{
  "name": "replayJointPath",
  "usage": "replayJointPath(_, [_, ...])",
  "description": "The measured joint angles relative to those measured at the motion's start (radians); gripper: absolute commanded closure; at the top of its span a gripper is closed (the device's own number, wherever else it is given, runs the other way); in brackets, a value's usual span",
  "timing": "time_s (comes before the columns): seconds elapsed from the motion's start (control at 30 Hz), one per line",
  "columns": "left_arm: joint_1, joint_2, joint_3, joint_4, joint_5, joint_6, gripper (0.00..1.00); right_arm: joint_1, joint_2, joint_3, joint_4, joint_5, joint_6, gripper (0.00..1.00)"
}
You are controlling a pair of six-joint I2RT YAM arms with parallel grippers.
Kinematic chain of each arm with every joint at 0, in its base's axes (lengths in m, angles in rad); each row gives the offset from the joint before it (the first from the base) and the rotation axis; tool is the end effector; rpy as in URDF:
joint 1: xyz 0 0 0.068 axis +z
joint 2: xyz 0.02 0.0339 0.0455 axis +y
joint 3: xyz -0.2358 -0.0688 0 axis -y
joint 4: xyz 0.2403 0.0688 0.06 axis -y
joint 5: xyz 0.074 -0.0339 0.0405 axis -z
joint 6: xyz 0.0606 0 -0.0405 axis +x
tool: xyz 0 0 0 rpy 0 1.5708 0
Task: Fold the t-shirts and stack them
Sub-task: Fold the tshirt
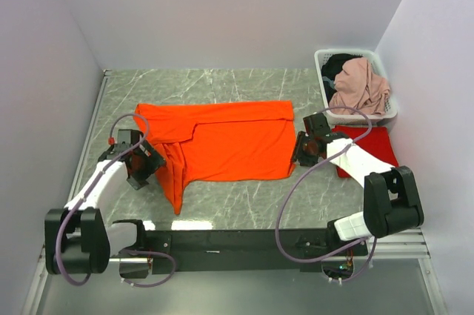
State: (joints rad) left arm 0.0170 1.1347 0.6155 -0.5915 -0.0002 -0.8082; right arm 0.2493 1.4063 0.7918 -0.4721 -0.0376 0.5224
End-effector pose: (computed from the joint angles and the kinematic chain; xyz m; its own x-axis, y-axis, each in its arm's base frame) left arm 0.2185 0.0037 0.1395 -0.6065 -0.7335 -0.3069 -0.6596 0.6797 -0.3209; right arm 0.2659 0.0700 0.1375 -0.8748 0.2918 -0.3868 0.1996 0.9445 0.2611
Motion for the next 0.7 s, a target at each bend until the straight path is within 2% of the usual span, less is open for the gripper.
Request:
replayJointPath(0.1, [-0.008,0.054,0.000,0.020,0.001,0.000,0.14,-0.023,0.003,-0.013,0.006,-0.008,0.001,0.53])
replayJointPath(0.2, [-0.008,0.101,0.002,0.037,-0.001,0.000,0.20,-0.029,0.032,-0.014,0.021,-0.023,0.003,0.55])
replayJointPath(0.3, [-0.008,0.127,0.009,0.040,-0.008,0.000,0.33,-0.030,0.063,-0.021,0.041,-0.033,0.007,0.58])
replayJointPath(0.33, [-0.008,0.128,0.011,0.042,-0.010,0.000,0.40,-0.031,0.069,-0.027,0.048,-0.034,0.008,0.60])
replayJointPath(0.43, [-0.008,0.128,0.021,0.045,-0.024,0.001,0.51,-0.032,0.080,-0.037,0.054,-0.035,0.011,0.63])
replayJointPath(0.47, [-0.008,0.128,0.024,0.047,-0.027,0.000,0.57,-0.034,0.081,-0.037,0.060,-0.037,0.011,0.64])
replayJointPath(0.57, [-0.008,0.128,0.027,0.049,-0.036,0.002,0.68,-0.035,0.088,-0.038,0.071,-0.037,0.012,0.73])
replayJointPath(0.6, [-0.008,0.128,0.027,0.048,-0.042,0.002,0.71,-0.035,0.089,-0.038,0.074,-0.038,0.013,0.83])
replayJointPath(0.63, [-0.008,0.128,0.028,0.047,-0.045,0.002,0.80,-0.036,0.089,-0.038,0.076,-0.038,0.010,0.88])
replayJointPath(0.7, [-0.008,0.128,0.031,0.042,-0.053,0.001,0.88,-0.038,0.090,-0.040,0.076,-0.038,0.012,1.00])
